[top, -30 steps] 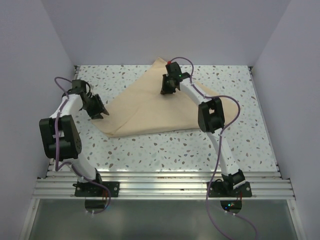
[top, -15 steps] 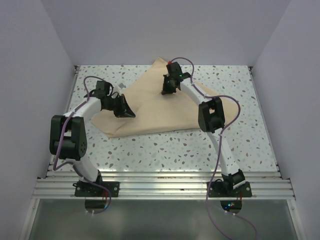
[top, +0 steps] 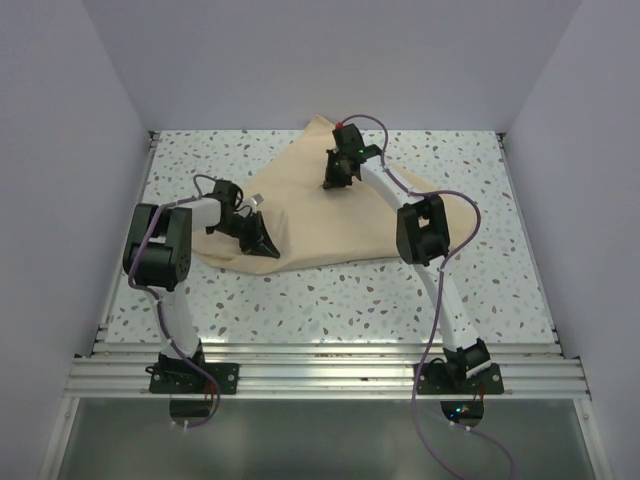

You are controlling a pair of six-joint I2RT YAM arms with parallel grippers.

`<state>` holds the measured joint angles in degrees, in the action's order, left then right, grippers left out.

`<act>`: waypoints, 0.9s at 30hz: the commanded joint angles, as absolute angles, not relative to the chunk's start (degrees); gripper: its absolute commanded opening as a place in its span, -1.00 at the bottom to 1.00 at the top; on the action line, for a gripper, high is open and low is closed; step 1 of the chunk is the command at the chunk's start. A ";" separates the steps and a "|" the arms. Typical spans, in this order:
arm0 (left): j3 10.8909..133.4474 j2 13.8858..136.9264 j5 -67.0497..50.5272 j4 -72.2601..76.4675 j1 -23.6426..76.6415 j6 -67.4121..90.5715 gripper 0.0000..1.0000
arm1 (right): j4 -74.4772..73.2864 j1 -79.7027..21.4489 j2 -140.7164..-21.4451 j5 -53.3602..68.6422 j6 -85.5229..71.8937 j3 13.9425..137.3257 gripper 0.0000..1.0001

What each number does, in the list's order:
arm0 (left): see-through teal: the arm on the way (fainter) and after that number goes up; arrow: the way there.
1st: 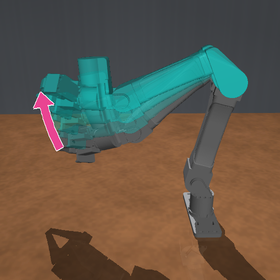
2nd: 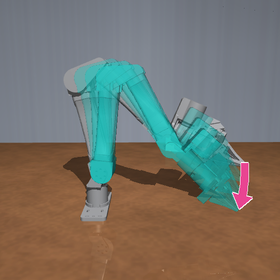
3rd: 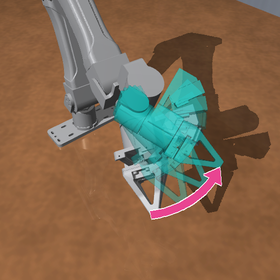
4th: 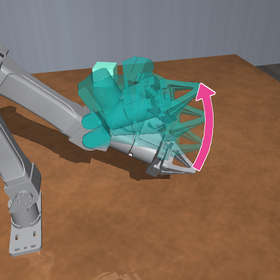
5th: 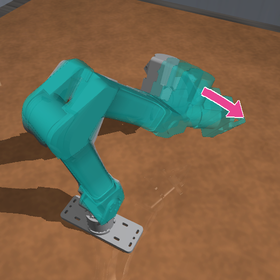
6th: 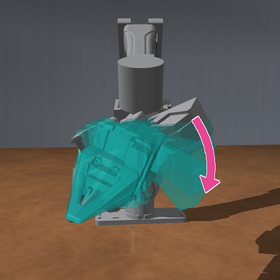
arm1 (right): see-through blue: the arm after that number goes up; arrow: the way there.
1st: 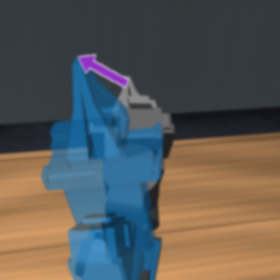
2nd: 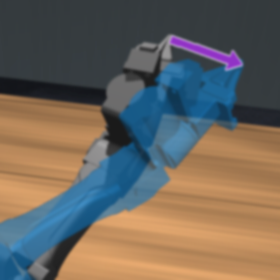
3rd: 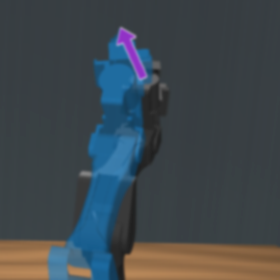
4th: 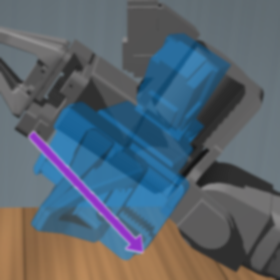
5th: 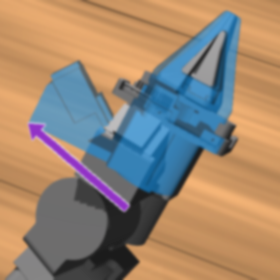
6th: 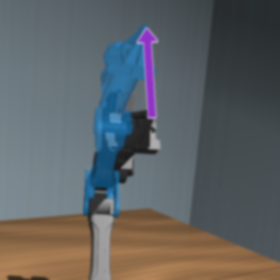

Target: Prepare the surgical pack

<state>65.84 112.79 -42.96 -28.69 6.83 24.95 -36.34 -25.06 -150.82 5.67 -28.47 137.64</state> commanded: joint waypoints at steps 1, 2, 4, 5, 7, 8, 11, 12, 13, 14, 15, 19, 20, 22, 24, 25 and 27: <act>68.55 116.01 -39.82 -31.46 6.94 23.73 -1.00 | -37.35 -24.87 -153.02 5.63 -27.60 139.22 -1.00; 68.82 117.23 -38.42 -32.25 6.94 23.12 -1.00 | -37.27 -24.96 -153.10 5.63 -27.51 139.13 -1.00; 68.73 117.07 -37.45 -32.87 6.94 22.42 -1.00 | -37.35 -24.96 -153.28 5.54 -27.69 139.13 -1.00; 68.90 115.94 -37.27 -32.87 6.94 22.24 -1.00 | -37.44 -24.87 -153.19 5.62 -27.77 139.13 -1.00; 69.60 114.35 -36.39 -33.39 6.94 21.80 -1.00 | -37.01 -24.87 -152.58 5.71 -27.86 139.13 -1.00; 70.65 113.04 -36.30 -33.83 6.94 21.36 -1.00 | -36.91 -24.87 -151.80 5.71 -27.95 139.13 -1.00; 72.59 111.10 -35.34 -35.85 6.94 20.74 -1.00 | -36.30 -24.87 -150.21 5.89 -28.21 139.39 -1.00; 72.77 110.57 -35.16 -36.21 6.94 20.66 -1.00 | -36.12 -24.96 -148.99 5.98 -28.73 139.39 -1.00; 72.86 110.04 -35.16 -36.21 6.94 20.74 -1.00 | -35.51 -24.87 -148.28 6.06 -29.09 139.31 -1.00; 73.04 109.17 -35.16 -36.12 6.94 20.92 -1.00 | -35.07 -24.87 -147.58 6.33 -29.35 139.13 -1.00; 73.12 108.81 -34.98 -35.69 6.94 21.00 -0.99 | -34.63 -24.96 -146.26 6.59 -29.88 139.04 -1.00; 73.56 109.51 -34.80 -36.12 6.94 21.01 -0.97 | -32.79 -24.96 -143.62 6.59 -30.76 139.30 -1.00; 73.39 109.95 -34.89 -36.04 6.94 21.18 -0.98 | -32.52 -24.96 -143.27 6.50 -30.76 139.65 -1.00; 73.21 109.95 -35.07 -35.51 6.94 21.36 -0.99 | -32.00 -24.96 -142.39 6.24 -30.94 140.01 -1.00; 73.30 109.78 -35.15 -35.25 6.94 21.53 -0.99 | -31.73 -24.96 -142.12 5.98 -30.94 140.54 -1.00; 73.47 109.69 -35.16 -35.24 6.94 21.62 -0.98 | -31.21 -24.87 -142.12 5.98 -31.02 140.80 -1.00; 73.91 109.34 -35.16 -35.33 6.94 21.62 -0.98 | -30.76 -24.87 -142.38 5.98 -31.29 141.24 -1.00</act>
